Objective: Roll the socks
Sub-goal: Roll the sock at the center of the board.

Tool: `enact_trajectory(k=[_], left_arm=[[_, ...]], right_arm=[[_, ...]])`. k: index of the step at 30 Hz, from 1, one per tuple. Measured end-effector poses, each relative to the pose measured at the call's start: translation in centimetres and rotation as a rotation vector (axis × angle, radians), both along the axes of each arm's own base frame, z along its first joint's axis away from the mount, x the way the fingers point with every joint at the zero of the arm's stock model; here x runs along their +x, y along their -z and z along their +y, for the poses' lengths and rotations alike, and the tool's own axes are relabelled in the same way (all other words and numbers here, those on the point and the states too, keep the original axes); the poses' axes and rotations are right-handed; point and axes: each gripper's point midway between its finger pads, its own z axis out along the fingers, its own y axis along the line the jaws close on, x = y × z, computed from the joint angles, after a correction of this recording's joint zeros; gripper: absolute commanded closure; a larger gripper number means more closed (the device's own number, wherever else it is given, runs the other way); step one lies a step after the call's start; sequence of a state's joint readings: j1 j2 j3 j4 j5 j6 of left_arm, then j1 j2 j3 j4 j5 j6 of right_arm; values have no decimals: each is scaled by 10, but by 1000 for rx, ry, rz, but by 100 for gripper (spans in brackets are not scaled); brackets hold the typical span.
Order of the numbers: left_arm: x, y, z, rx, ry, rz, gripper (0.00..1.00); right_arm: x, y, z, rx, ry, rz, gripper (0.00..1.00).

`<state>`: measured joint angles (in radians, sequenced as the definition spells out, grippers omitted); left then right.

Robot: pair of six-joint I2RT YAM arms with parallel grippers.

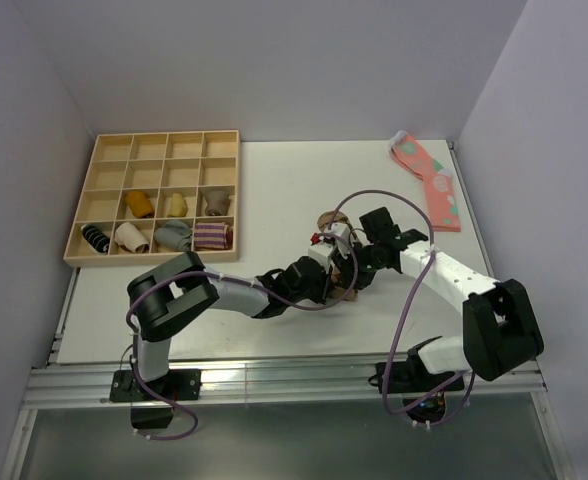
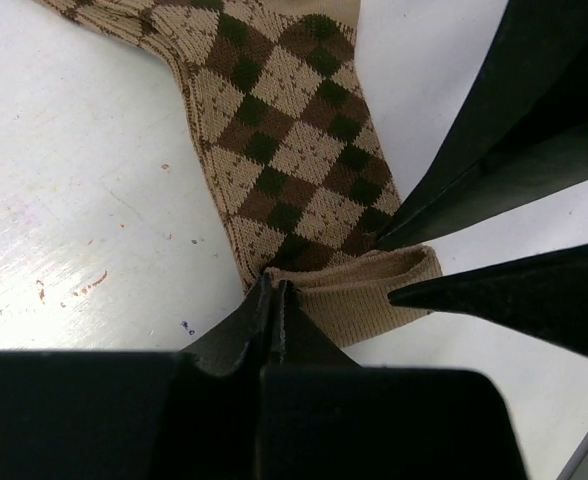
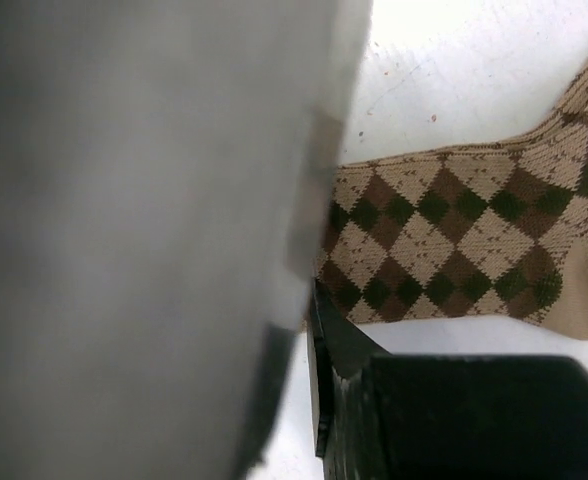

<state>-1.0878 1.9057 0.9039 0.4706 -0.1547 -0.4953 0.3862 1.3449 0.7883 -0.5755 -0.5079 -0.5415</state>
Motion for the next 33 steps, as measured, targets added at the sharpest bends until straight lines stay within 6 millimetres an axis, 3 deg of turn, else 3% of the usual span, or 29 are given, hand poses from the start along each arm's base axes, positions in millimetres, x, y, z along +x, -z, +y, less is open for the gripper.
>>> enact_trajectory(k=[14,25,33], left_arm=[[2,1,1,-8,-15,21,100],[2,0,-1,-4,-11,22,100],[2,0,-1,-2,-11,23,100]], right_arm=[[9,3,-1,-24,12,-26,74],[45,-3,-48,-19,293,73,76],[79,28,-67,-146,496,172,79]])
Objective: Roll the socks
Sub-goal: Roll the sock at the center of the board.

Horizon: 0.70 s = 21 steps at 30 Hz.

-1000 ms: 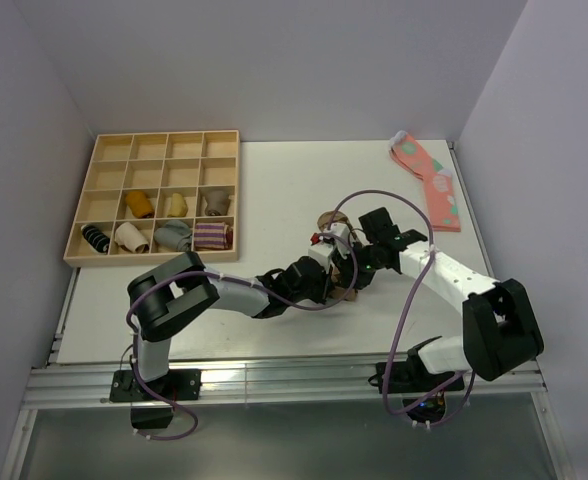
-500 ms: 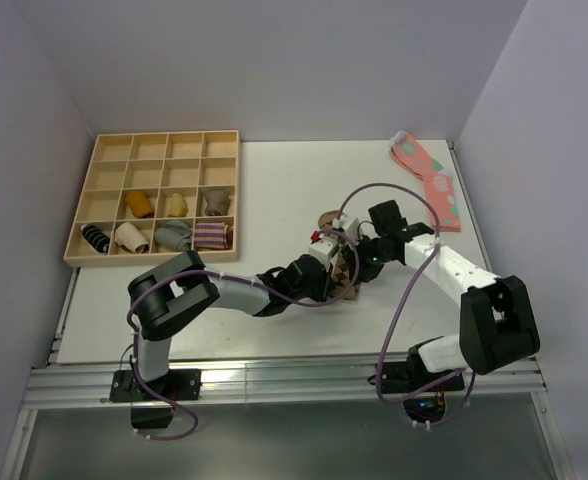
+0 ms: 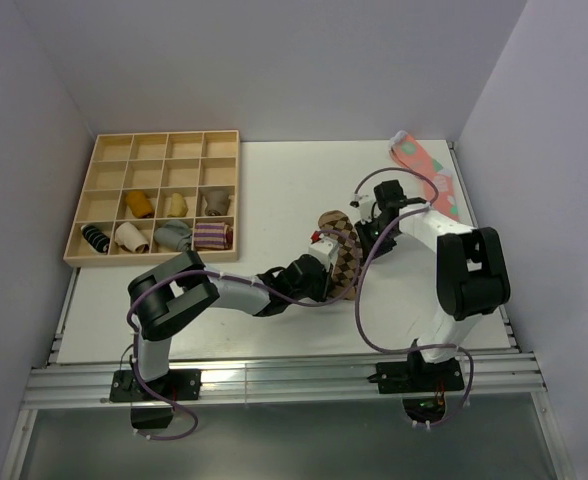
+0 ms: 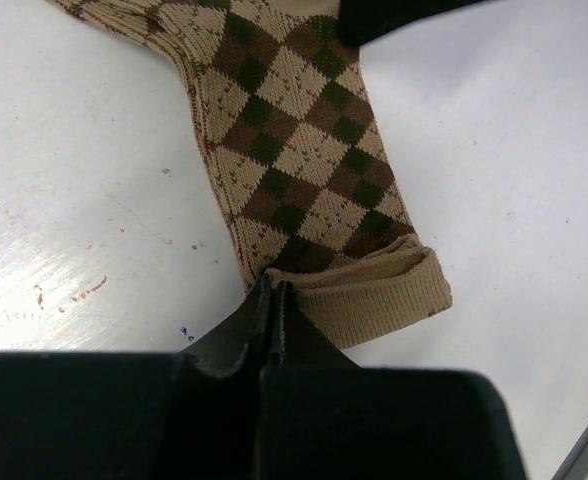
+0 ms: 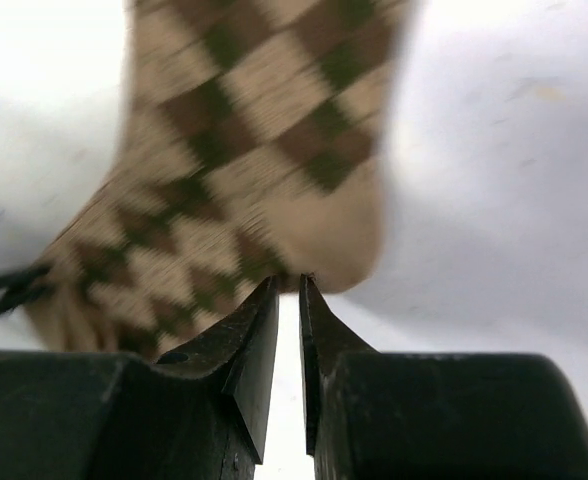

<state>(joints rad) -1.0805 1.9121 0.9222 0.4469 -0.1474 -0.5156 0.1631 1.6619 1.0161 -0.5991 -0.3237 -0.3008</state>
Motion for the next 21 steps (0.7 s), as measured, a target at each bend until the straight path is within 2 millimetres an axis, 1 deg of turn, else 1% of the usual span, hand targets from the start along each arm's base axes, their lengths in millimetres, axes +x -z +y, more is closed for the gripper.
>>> enact_trajectory(k=[3,6,8,11,16,18,21], left_arm=[[0,0,0,4,1,-1,100],[1,0,0,8,1,-1,100],[1,0,0,11,0,-2,100],[2,-1,0,15,-4,-3,100],[5,-1,2,30,-17,-7,100],[6,-1,3,38,-23,-10,100],[8,-1,4,55,-32,-14,100]], right_arm=[[15,9,-8,-55,60,17,79],[28,13,-10,-81,92,25,81],[35,15,-10,-86,104,33,81],[39,16,-7,-89,114,62,82],[48,16,4,-97,98,74,82],[53,16,13,-99,78,67,82],[61,15,30,-91,42,58,82]])
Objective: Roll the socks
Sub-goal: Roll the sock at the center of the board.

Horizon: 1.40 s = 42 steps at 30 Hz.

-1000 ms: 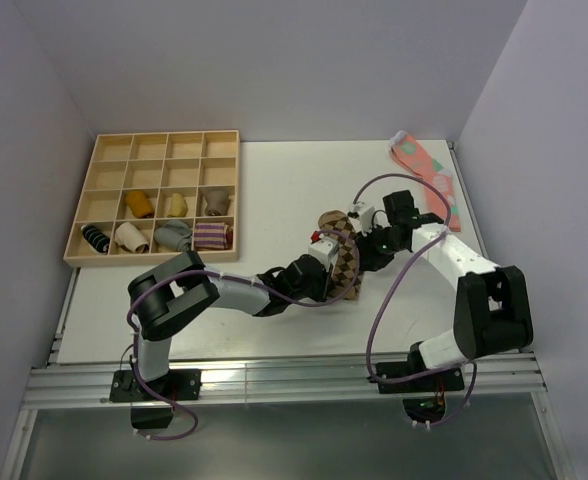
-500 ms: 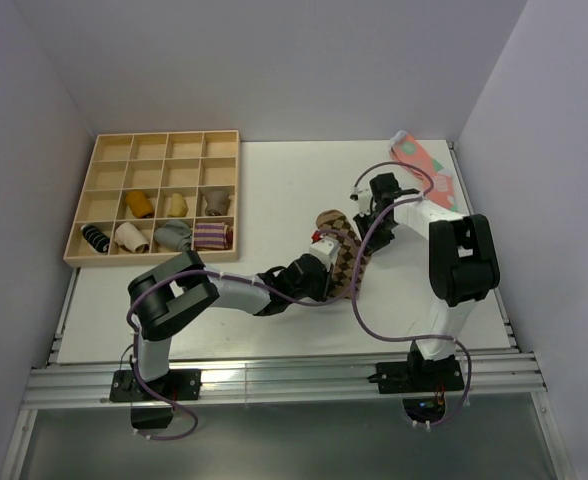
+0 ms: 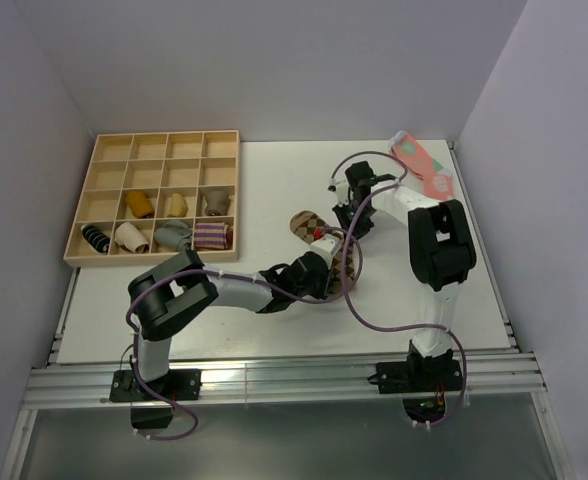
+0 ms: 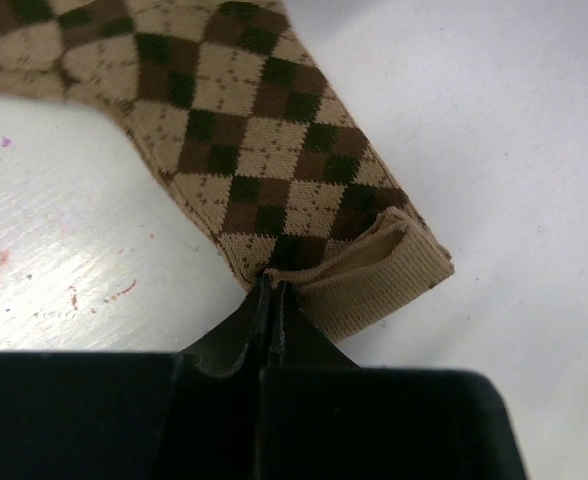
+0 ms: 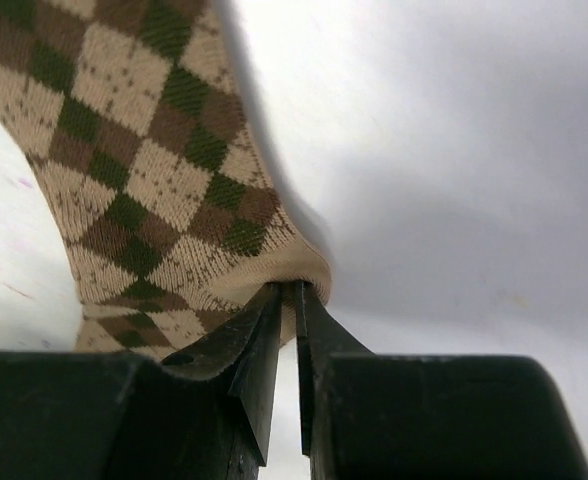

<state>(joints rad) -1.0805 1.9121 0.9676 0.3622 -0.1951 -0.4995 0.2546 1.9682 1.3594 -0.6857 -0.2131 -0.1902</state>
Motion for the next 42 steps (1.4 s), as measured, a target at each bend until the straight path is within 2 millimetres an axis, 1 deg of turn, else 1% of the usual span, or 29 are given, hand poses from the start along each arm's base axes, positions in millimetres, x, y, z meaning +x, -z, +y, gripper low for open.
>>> enact_trajectory(k=[3,6,10,13,16,19,22,23,26,28,31,34,37,41,42], left_arm=[[2,0,2,19,-8,-7,100],[4,-1,3,37,-13,-6,100],[5,0,2,58,-9,0,100],[7,0,-1,54,-4,5,100],[9,1,-2,45,6,22,100],[11,1,-3,36,18,40,100],[12,1,-3,37,30,61,100],[12,1,-3,38,34,70,100],[13,1,-3,40,44,92,100],[13,1,-2,40,50,107,100],[13,1,0,36,60,132,100],[14,1,1,36,70,154,100],[13,1,1,37,81,171,100],[13,1,-1,39,90,186,100],[13,2,-1,39,91,189,100]], right_arm=[[9,-2,18,27,-33,-11,83],[11,-2,29,59,-59,-13,83],[11,-4,31,107,-71,-5,81],[10,-10,26,172,-69,-5,79],[8,-25,15,247,-57,-25,78],[7,-50,4,319,-55,-90,75],[1,-78,-5,370,-77,-193,73],[-4,-88,-5,384,-96,-227,73],[-22,-106,-1,417,-183,-308,73],[-35,-110,1,429,-241,-341,73],[-55,-107,1,428,-317,-374,72],[-78,-103,-5,398,-399,-425,71],[-96,-103,-9,364,-489,-490,67],[-111,-106,-9,350,-595,-543,57],[-114,-105,-9,349,-619,-548,56]])
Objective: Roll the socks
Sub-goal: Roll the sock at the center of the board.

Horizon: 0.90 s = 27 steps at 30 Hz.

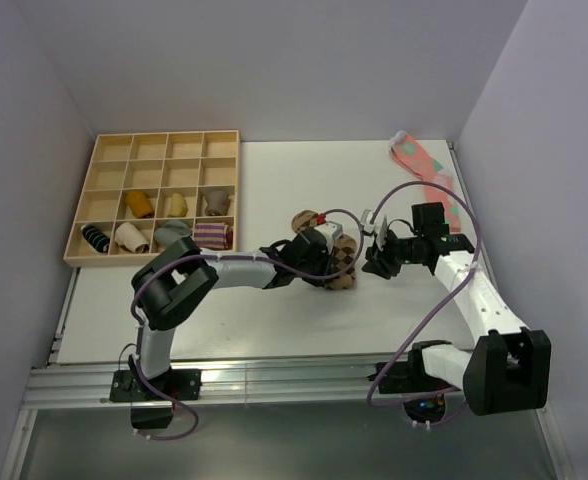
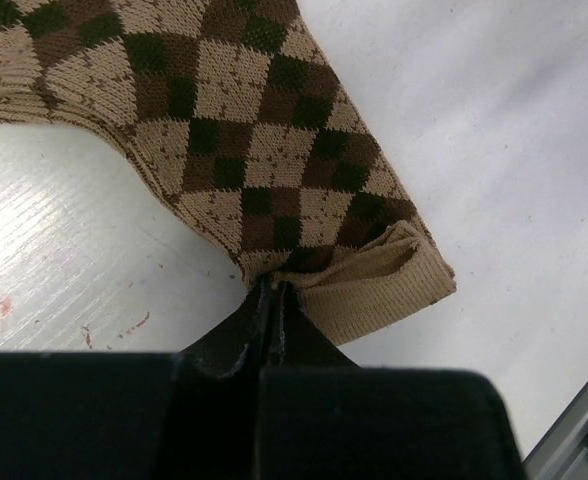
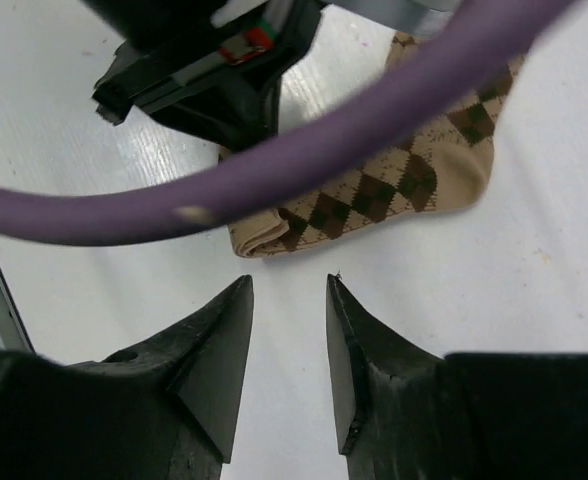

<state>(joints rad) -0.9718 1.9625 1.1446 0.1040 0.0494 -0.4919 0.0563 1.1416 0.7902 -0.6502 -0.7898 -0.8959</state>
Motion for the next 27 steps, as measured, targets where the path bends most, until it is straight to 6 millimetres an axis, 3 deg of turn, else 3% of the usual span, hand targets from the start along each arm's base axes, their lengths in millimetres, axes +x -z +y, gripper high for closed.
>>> enact_trajectory(k=[5,16,19,27], left_arm=[[2,0,-4,-4,10,14,100],[4,1,-13,-14,16,47,100],[5,0,-16,-15,16,52,100],[5,0,-16,-11,18,60,100]], right_arm=[[-14,10,4,-34,-101,-22,55],[-59,51,21,-133,-291,-28,54],[-60,54,23,-152,-310,-49,54],[-38,54,27,-195,-318,-147,52]])
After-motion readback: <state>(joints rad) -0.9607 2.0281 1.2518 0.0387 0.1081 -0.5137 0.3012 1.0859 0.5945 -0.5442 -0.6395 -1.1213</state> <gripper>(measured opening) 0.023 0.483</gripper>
